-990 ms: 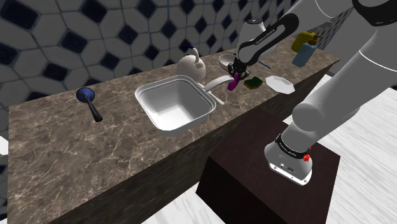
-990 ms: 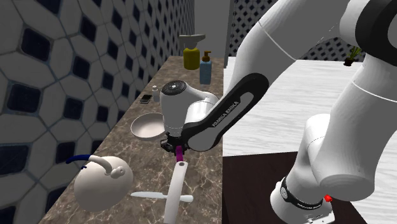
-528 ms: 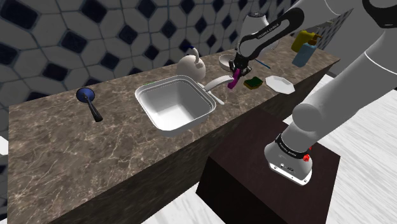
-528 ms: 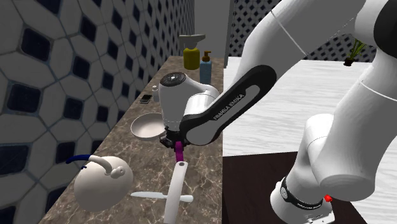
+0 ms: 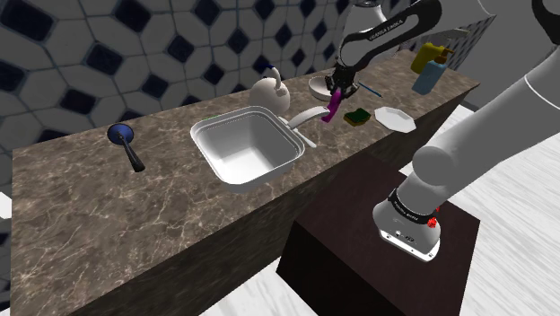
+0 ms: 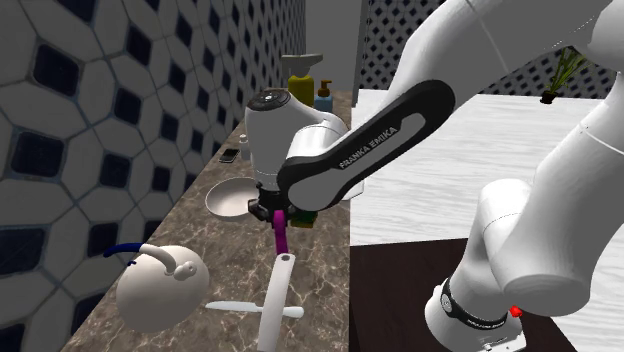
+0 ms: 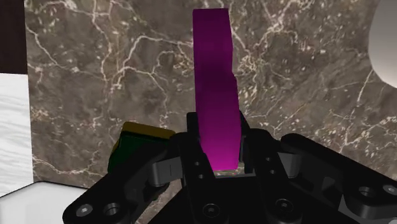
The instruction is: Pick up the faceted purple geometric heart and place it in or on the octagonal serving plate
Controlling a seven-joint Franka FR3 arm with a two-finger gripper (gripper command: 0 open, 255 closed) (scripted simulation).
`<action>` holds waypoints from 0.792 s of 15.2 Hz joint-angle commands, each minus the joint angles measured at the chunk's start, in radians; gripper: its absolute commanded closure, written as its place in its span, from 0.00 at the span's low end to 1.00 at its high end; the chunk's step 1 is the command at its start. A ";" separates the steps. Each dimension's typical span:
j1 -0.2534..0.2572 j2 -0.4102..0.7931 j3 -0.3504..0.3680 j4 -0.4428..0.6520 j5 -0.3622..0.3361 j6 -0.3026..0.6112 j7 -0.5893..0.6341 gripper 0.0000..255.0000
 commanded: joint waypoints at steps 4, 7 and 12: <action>-0.010 -0.039 -0.019 0.010 0.008 -0.045 -0.040 1.00; -0.045 -0.059 -0.072 -0.005 0.000 -0.040 -0.122 1.00; -0.102 -0.069 -0.163 -0.005 -0.012 -0.034 -0.260 1.00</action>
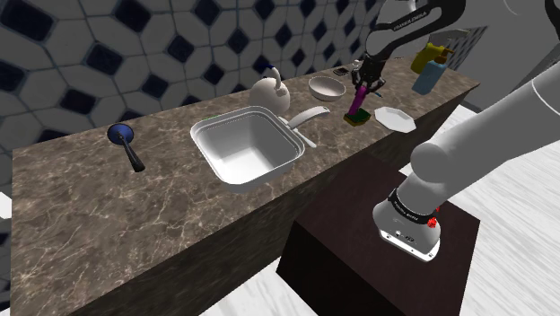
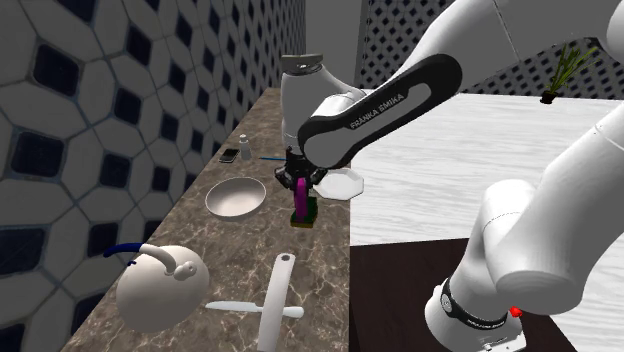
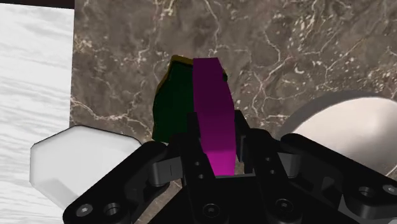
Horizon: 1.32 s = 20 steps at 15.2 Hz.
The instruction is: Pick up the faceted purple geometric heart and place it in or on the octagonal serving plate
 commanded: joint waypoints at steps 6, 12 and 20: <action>-0.073 0.027 -0.125 0.050 -0.001 0.000 -0.200 1.00; -0.125 0.090 -0.230 0.132 0.028 -0.002 -0.380 1.00; -0.185 0.228 -0.343 0.282 0.128 -0.009 -0.623 1.00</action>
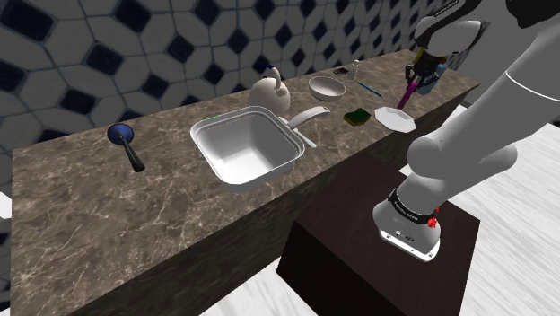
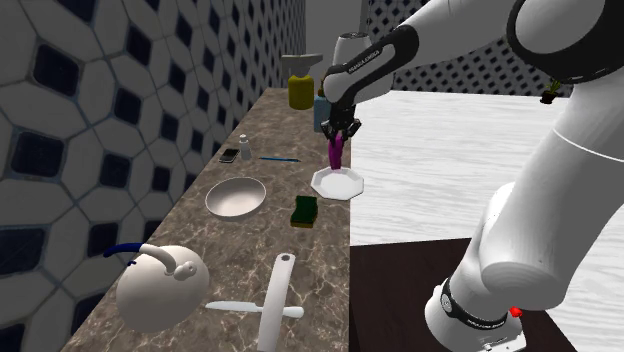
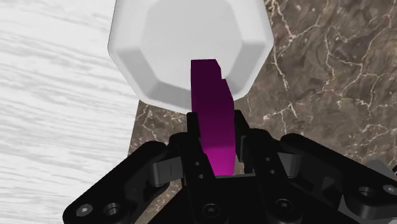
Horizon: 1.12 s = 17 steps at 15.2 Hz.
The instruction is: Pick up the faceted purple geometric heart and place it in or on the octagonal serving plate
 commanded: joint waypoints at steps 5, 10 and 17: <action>-0.008 0.052 -0.011 -0.022 0.034 0.071 -0.040 1.00; -0.011 0.100 -0.009 -0.046 0.066 0.138 -0.061 1.00; -0.028 0.168 -0.008 0.043 0.120 0.122 -0.132 0.00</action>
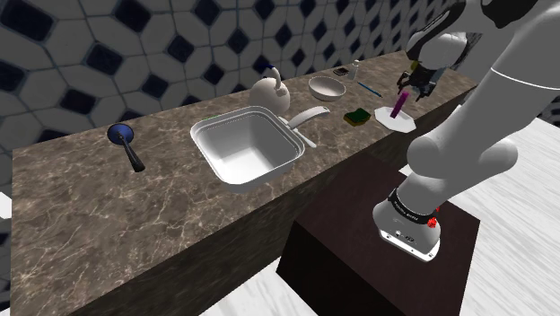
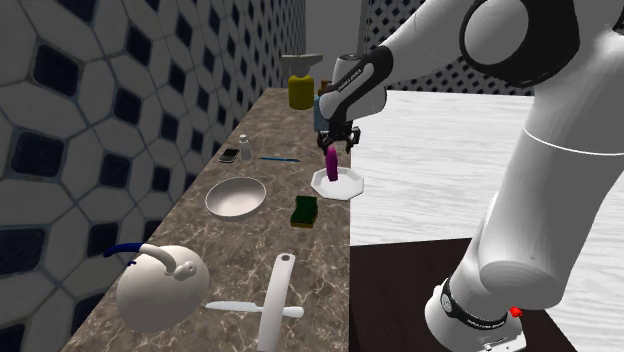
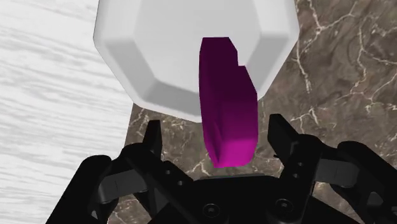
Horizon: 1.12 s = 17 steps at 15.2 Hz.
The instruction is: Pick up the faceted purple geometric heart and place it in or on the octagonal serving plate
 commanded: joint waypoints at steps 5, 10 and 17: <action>-0.032 0.099 0.010 0.108 0.070 -0.023 -0.090 0.00; -0.045 0.152 0.024 0.108 0.109 0.025 -0.117 0.00; -0.047 0.152 0.026 0.108 0.108 0.025 -0.116 0.00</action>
